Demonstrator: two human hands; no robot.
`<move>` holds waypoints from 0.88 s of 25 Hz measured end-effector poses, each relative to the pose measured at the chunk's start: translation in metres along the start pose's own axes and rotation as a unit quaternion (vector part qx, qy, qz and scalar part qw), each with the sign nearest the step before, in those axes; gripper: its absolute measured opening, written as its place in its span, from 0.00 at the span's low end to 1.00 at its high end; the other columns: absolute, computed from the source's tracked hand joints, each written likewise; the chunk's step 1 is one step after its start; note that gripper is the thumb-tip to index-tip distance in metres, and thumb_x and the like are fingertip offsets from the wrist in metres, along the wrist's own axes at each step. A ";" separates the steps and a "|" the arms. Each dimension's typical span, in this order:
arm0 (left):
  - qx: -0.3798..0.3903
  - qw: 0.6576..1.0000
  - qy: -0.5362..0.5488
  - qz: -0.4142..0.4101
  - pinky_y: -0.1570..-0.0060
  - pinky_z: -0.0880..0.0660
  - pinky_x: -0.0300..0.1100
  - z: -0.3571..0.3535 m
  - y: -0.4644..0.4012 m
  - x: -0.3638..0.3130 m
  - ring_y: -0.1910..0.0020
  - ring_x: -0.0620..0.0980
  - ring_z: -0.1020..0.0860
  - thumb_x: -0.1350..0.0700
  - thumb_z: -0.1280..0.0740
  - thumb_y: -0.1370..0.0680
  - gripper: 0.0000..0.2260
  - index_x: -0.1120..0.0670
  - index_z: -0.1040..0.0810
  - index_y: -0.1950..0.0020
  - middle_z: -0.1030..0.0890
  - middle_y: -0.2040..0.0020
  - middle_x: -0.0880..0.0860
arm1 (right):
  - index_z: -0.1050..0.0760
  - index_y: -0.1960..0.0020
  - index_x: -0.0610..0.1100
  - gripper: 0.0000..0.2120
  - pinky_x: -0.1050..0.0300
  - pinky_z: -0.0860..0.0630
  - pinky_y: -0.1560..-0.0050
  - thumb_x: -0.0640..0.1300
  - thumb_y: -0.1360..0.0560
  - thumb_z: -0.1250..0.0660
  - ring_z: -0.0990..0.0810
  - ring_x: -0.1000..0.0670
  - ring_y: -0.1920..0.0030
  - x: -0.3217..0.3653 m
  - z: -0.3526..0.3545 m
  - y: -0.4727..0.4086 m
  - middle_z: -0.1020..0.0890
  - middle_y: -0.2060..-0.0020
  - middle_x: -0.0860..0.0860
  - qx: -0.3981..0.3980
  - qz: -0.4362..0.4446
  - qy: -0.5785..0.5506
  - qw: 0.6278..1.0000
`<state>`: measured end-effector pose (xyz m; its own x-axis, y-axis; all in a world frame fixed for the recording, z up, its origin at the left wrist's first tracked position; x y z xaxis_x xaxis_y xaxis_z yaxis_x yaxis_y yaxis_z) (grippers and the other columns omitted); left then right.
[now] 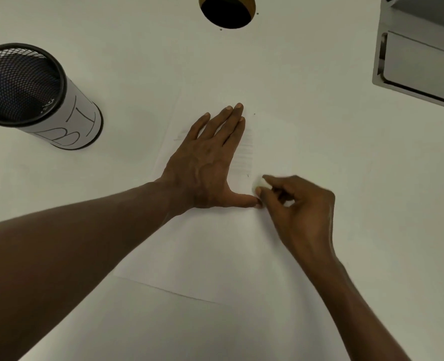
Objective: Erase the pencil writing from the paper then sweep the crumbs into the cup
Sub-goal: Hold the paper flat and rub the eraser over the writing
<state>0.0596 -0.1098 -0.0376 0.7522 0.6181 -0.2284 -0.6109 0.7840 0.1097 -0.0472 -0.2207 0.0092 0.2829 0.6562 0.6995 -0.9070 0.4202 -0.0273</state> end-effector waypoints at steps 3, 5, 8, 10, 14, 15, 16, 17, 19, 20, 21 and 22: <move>-0.002 1.000 0.002 0.002 0.19 0.53 0.55 0.000 0.000 -0.001 0.17 0.53 0.55 0.15 0.51 0.37 0.64 0.62 0.51 0.17 0.55 0.16 0.57 | 0.16 0.49 0.41 0.09 0.66 0.25 0.56 0.41 0.28 0.25 0.19 0.54 0.64 0.003 -0.001 -0.059 0.15 0.63 0.48 -0.025 -0.003 0.018 1.000; -0.001 1.000 0.006 -0.001 0.19 0.53 0.55 -0.001 -0.001 -0.002 0.17 0.53 0.55 0.15 0.51 0.36 0.64 0.62 0.51 0.17 0.54 0.16 0.57 | 0.16 0.50 0.42 0.08 0.63 0.23 0.57 0.42 0.28 0.25 0.19 0.53 0.65 0.004 -0.002 -0.058 0.15 0.64 0.48 -0.030 0.006 0.024 0.999; -0.002 1.000 0.010 0.000 0.19 0.54 0.54 -0.001 -0.001 -0.001 0.17 0.53 0.55 0.16 0.50 0.35 0.62 0.62 0.51 0.17 0.55 0.16 0.57 | 0.15 0.52 0.44 0.06 0.63 0.23 0.59 0.40 0.29 0.25 0.20 0.56 0.65 0.007 -0.004 0.001 0.16 0.66 0.51 0.012 0.004 0.014 1.000; 0.002 1.000 0.010 0.003 0.19 0.54 0.54 -0.001 0.000 0.000 0.17 0.53 0.56 0.16 0.50 0.35 0.62 0.61 0.52 0.17 0.55 0.16 0.57 | 0.15 0.51 0.43 0.06 0.62 0.22 0.57 0.40 0.29 0.25 0.20 0.55 0.65 0.010 -0.005 -0.014 0.16 0.66 0.50 0.012 0.008 0.006 1.000; 0.001 1.000 0.006 0.000 0.19 0.54 0.55 -0.001 -0.001 -0.001 0.17 0.53 0.56 0.15 0.52 0.36 0.64 0.61 0.52 0.17 0.56 0.16 0.57 | 0.16 0.50 0.40 0.07 0.54 0.21 0.54 0.40 0.27 0.26 0.19 0.51 0.64 0.016 -0.009 -0.071 0.15 0.63 0.46 -0.010 0.039 0.030 0.999; 0.002 1.000 0.007 0.000 0.19 0.54 0.55 -0.002 -0.001 -0.001 0.17 0.53 0.56 0.15 0.52 0.36 0.64 0.61 0.52 0.17 0.55 0.16 0.57 | 0.16 0.50 0.41 0.07 0.56 0.21 0.55 0.40 0.27 0.26 0.19 0.52 0.64 0.012 -0.007 -0.059 0.15 0.63 0.47 -0.014 0.041 0.031 0.999; 0.003 1.000 0.006 0.001 0.19 0.54 0.55 -0.003 -0.001 0.000 0.17 0.53 0.56 0.15 0.52 0.36 0.63 0.61 0.52 0.17 0.56 0.16 0.57 | 0.16 0.50 0.41 0.07 0.60 0.22 0.56 0.40 0.28 0.25 0.20 0.54 0.64 0.012 -0.007 -0.038 0.15 0.63 0.48 -0.006 0.047 0.035 0.998; 0.005 1.000 0.006 0.002 0.19 0.54 0.54 -0.003 -0.001 0.001 0.17 0.53 0.56 0.15 0.51 0.36 0.63 0.61 0.52 0.17 0.56 0.16 0.57 | 0.16 0.50 0.42 0.07 0.64 0.23 0.57 0.39 0.28 0.25 0.20 0.56 0.64 0.014 -0.007 -0.018 0.15 0.63 0.49 0.012 0.051 0.038 0.998; 0.004 1.000 0.004 0.001 0.19 0.54 0.54 -0.003 -0.001 0.002 0.17 0.53 0.57 0.15 0.51 0.36 0.63 0.61 0.52 0.17 0.56 0.16 0.57 | 0.16 0.50 0.41 0.07 0.64 0.23 0.58 0.38 0.29 0.24 0.20 0.55 0.64 0.015 -0.007 -0.027 0.15 0.63 0.49 0.010 0.067 0.034 0.997; 0.001 1.000 0.003 0.002 0.19 0.54 0.54 -0.003 -0.001 0.002 0.17 0.53 0.56 0.15 0.51 0.36 0.63 0.61 0.52 0.17 0.56 0.16 0.57 | 0.16 0.50 0.40 0.08 0.61 0.23 0.57 0.38 0.29 0.25 0.19 0.53 0.64 0.015 -0.009 -0.049 0.14 0.63 0.47 0.000 0.070 0.033 0.997; -0.004 1.000 0.002 0.002 0.19 0.54 0.54 -0.002 -0.001 0.001 0.17 0.53 0.56 0.15 0.50 0.36 0.63 0.61 0.51 0.17 0.55 0.16 0.57 | 0.16 0.49 0.39 0.08 0.59 0.22 0.56 0.39 0.28 0.25 0.19 0.52 0.64 0.016 -0.009 -0.071 0.14 0.62 0.46 -0.012 0.070 0.028 0.997; -0.008 1.000 0.004 0.002 0.19 0.54 0.55 -0.001 -0.001 0.001 0.17 0.53 0.56 0.15 0.50 0.36 0.63 0.62 0.51 0.17 0.55 0.16 0.57 | 0.16 0.49 0.39 0.09 0.59 0.22 0.55 0.39 0.28 0.25 0.19 0.52 0.64 0.018 -0.011 -0.087 0.14 0.61 0.46 -0.013 0.071 0.021 0.997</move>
<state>0.0606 -0.1103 -0.0392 0.7479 0.6206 -0.2356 -0.6177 0.7806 0.0954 0.0397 -0.2385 0.0165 0.1656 0.7350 0.6575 -0.9307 0.3370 -0.1422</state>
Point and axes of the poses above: each hand's wrist, its own y-axis away from the middle knuckle, its own z-axis out of the back of the hand, x = y × z, the point moved 8 cm from there along -y, towards the middle knuckle
